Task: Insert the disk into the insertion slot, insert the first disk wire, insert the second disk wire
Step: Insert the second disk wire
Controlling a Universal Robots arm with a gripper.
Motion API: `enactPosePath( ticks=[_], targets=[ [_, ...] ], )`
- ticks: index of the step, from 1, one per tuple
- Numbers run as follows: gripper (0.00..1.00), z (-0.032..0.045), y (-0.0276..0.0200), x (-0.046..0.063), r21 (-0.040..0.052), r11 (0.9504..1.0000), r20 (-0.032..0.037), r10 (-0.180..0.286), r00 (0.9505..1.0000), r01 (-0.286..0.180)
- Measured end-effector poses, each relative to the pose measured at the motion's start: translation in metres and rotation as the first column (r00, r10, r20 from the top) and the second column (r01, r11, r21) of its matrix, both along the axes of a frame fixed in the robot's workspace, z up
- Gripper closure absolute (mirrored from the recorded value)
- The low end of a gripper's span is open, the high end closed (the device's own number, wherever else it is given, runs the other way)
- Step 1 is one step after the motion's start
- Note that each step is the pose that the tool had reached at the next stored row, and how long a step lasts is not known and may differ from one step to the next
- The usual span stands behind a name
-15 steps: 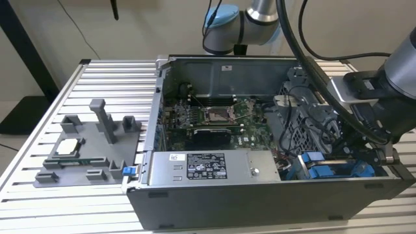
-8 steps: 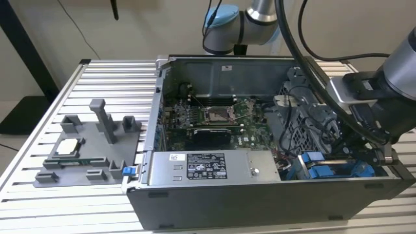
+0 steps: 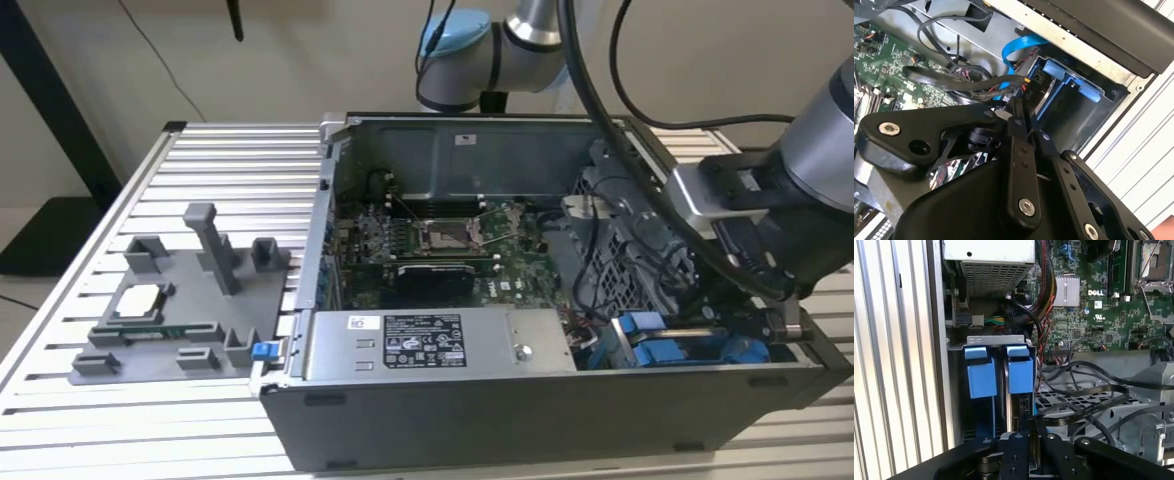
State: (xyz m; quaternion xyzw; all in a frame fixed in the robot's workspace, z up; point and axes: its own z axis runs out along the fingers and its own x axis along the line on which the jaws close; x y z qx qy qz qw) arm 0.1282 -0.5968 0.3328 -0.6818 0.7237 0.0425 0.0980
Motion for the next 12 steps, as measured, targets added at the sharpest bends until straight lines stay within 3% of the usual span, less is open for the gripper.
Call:
enactPosePath(
  ticks=[4, 12],
  targets=[
    [0.00, 0.0012, 0.0000, 0.000, 0.0009, 1.0000, 0.0001, 0.000, 1.0000, 0.000],
    [0.00, 0.0328, 0.0000, 0.000, 0.0007, 1.0000, -0.0019, 0.000, 1.0000, 0.000]
  ],
)
